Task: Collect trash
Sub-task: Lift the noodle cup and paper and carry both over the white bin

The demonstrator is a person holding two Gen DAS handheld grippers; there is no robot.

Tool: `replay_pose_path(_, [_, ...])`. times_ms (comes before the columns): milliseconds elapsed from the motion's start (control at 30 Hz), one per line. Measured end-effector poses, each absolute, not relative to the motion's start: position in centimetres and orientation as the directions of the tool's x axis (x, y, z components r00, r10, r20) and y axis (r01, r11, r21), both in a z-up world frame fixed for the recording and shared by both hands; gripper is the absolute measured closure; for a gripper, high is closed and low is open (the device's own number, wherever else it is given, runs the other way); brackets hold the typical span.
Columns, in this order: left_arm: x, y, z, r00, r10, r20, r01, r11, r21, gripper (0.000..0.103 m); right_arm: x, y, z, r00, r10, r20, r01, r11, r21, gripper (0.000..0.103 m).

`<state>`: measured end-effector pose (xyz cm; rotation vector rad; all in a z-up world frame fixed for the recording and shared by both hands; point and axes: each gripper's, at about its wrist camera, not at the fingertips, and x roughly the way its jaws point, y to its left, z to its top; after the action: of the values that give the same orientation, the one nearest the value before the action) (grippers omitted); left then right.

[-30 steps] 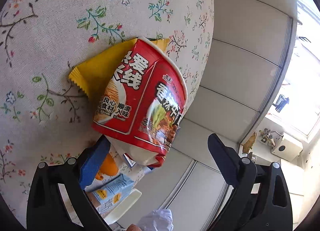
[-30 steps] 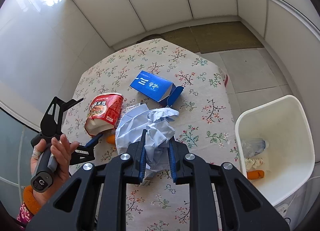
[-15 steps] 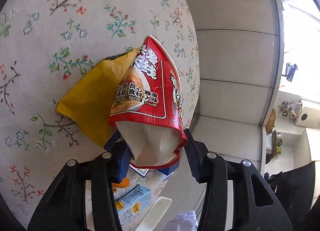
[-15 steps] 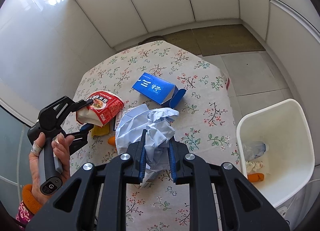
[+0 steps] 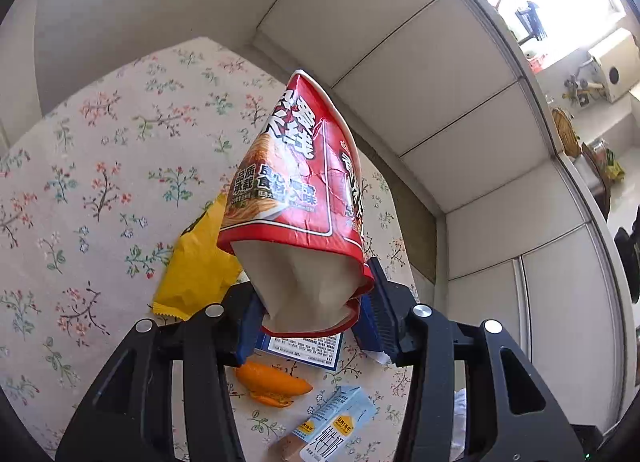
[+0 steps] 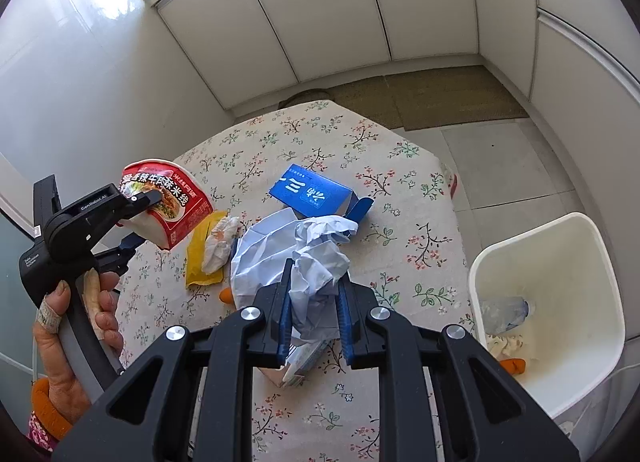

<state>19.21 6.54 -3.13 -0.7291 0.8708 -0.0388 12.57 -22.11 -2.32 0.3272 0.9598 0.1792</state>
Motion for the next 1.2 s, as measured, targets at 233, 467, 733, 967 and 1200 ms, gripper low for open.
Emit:
replay_pose_path(233, [17.6, 3.2, 1.2, 0.747, -0.190, -0.637, -0.139, 0.892, -0.430, 0.058, 12.3, -22.6, -1.8, 0.590, 0.274, -0.759, 0.005, 0.939, 0.343, 0.084])
replay_pose_path(467, [15.6, -0.2, 4.0, 0.843, -0.100, -0.528, -0.037, 0.969, -0.243, 0.058, 11.6, -23.9, -1.2, 0.626, 0.230, -0.745, 0.033, 0.947, 0.320, 0.084])
replay_pose_path(733, [13.0, -4.2, 5.2, 0.897, -0.111, -0.428, 0.069, 0.991, -0.112, 0.058, 10.5, -27.5, -0.9, 0.673, 0.097, -0.733, 0.133, 0.959, 0.249, 0.084])
replay_pose_path(967, [11.8, -7.3, 5.2, 0.901, -0.164, -0.401, 0.149, 0.986, -0.068, 0.058, 9.3, -32.2, -1.7, 0.664, -0.065, -0.745, 0.266, 0.952, 0.154, 0.084])
replay_pose_path(1200, [11.0, -10.7, 4.5, 0.886, -0.219, -0.408, 0.221, 0.974, -0.042, 0.058, 8.4, -37.1, -3.9, 0.574, -0.156, -0.804, 0.396, 0.912, 0.106, 0.084])
